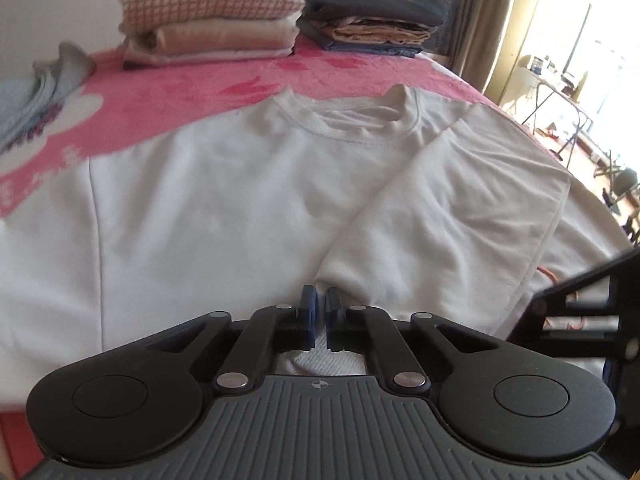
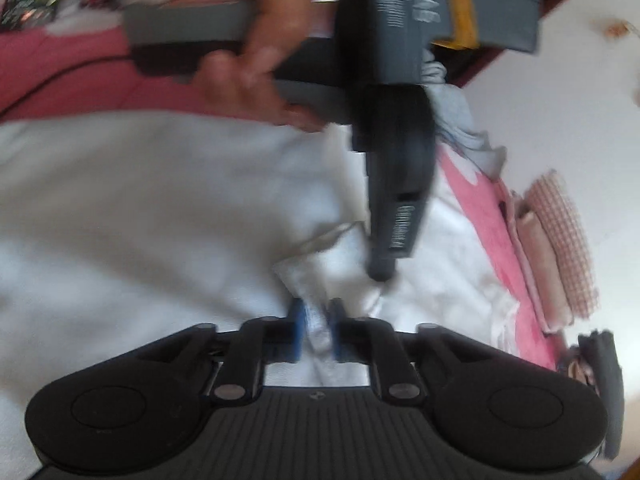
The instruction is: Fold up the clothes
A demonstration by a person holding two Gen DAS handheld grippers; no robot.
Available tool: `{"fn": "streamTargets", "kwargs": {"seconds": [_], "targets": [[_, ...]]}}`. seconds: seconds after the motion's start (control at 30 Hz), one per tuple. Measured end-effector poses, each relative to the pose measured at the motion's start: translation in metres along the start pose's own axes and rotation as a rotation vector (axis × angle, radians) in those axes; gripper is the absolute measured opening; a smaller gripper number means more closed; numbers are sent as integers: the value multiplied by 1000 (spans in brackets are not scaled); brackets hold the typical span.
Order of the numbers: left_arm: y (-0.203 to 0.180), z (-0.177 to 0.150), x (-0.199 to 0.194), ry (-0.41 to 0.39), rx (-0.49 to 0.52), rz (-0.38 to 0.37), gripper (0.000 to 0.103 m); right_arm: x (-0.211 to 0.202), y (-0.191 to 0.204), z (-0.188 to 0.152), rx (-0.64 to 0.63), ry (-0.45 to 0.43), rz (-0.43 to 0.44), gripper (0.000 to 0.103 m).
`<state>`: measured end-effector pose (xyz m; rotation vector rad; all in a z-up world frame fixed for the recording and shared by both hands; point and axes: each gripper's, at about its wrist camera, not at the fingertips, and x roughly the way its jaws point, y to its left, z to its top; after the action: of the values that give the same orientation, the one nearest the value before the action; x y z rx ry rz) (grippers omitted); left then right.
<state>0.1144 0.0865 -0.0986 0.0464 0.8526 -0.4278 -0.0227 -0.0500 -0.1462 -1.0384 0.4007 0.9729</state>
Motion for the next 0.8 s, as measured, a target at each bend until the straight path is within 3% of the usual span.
{"fn": "streamTargets", "kwargs": {"seconds": [0.2, 0.37, 0.53, 0.57, 0.67, 0.73, 0.8], "targets": [[3, 42, -9, -81, 17, -7, 1, -12, -37, -1, 146, -52, -63, 7], [12, 72, -17, -112, 91, 39, 1, -15, -67, 14, 300, -128, -119, 7], [32, 49, 15, 51, 96, 116, 5, 27, -63, 19, 363, -116, -72, 10], [36, 43, 18, 58, 74, 127, 11, 39, -60, 18, 376, -90, -38, 10], [46, 35, 8, 1, -9, 146, 24, 54, -55, 13, 377, -69, -28, 15], [47, 34, -5, -48, -30, 156, 25, 41, -64, 10, 401, -99, -24, 31], [41, 35, -18, -85, -19, 159, 25, 19, -80, 2, 463, -146, -18, 34]]}}
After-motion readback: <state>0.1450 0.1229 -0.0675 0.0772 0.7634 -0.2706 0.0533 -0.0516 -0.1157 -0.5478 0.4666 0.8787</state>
